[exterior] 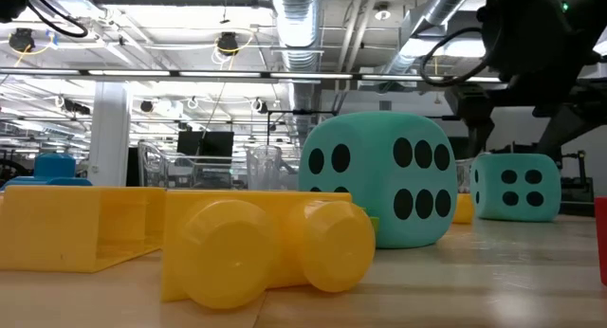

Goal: Pick & Place Toys
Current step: Put the blue dice into the top right transparent bin

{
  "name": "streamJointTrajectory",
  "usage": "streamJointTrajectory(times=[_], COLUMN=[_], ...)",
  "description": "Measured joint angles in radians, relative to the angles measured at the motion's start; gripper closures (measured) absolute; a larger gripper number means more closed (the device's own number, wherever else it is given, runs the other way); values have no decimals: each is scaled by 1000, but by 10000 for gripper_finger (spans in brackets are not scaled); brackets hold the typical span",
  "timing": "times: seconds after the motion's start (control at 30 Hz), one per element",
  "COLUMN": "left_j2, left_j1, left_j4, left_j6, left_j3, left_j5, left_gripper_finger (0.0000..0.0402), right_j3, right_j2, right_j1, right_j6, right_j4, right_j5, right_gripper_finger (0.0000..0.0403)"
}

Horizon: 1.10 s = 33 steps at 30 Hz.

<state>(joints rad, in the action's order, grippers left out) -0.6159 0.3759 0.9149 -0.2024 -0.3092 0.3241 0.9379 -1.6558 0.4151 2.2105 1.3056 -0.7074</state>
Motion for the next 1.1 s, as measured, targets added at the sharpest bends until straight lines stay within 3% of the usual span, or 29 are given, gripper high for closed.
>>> streamJointTrajectory(times=[1.1], left_j2=[0], left_j1=[0], left_j4=[-7], left_j6=[27], left_j3=[0], left_j5=[-1], left_gripper_finger=[2], right_j3=[-45], right_j2=[1], right_j1=[22], right_j6=[-7], right_j4=[-73], right_j5=[-4], right_gripper_finger=[3])
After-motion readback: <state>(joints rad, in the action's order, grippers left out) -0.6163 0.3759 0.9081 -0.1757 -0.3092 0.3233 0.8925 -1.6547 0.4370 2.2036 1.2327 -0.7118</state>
